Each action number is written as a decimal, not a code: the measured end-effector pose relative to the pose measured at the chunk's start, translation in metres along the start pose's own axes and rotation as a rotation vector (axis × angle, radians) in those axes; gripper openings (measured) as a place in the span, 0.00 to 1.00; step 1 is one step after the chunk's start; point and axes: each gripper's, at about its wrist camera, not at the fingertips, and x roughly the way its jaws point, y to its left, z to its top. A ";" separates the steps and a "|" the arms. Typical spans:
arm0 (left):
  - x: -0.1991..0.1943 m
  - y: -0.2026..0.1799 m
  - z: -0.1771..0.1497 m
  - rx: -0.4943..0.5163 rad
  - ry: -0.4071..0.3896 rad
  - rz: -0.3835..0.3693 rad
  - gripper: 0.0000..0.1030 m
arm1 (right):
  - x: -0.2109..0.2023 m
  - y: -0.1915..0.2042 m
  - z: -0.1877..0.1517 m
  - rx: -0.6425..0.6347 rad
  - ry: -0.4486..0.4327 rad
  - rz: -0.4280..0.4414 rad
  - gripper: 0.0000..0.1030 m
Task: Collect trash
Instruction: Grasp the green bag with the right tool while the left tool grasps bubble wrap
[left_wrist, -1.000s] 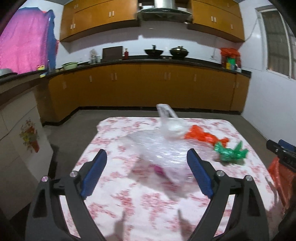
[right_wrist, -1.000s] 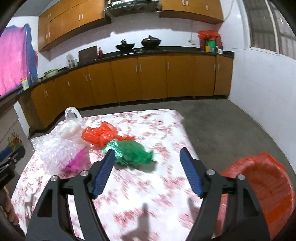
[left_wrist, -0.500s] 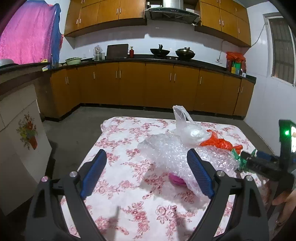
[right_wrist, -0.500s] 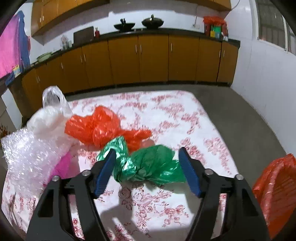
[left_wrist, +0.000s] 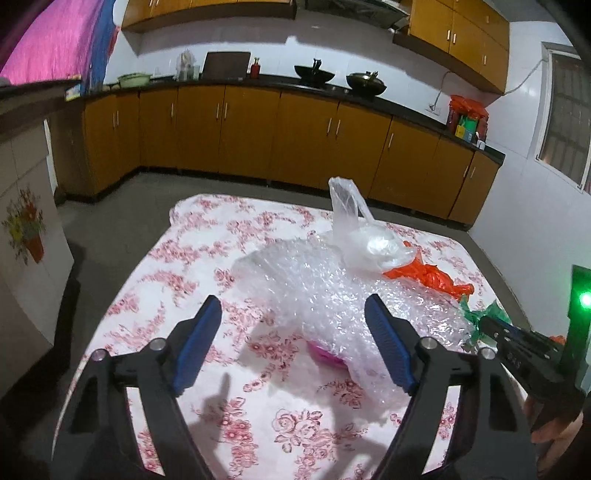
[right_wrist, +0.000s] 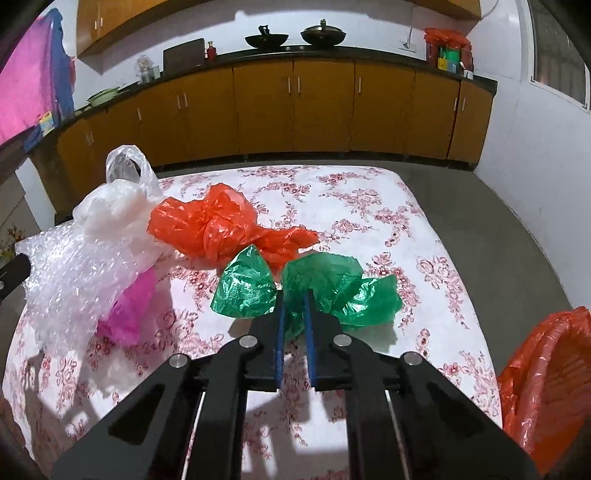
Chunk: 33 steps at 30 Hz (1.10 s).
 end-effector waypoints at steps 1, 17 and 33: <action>0.004 0.000 0.000 -0.006 0.014 -0.002 0.71 | -0.002 0.000 -0.001 -0.001 -0.001 0.001 0.07; -0.013 -0.007 0.001 0.002 0.010 -0.079 0.05 | -0.024 -0.008 -0.005 -0.001 -0.019 0.016 0.02; -0.113 -0.027 0.018 0.059 -0.133 -0.170 0.04 | -0.086 -0.017 -0.005 0.014 -0.098 0.028 0.02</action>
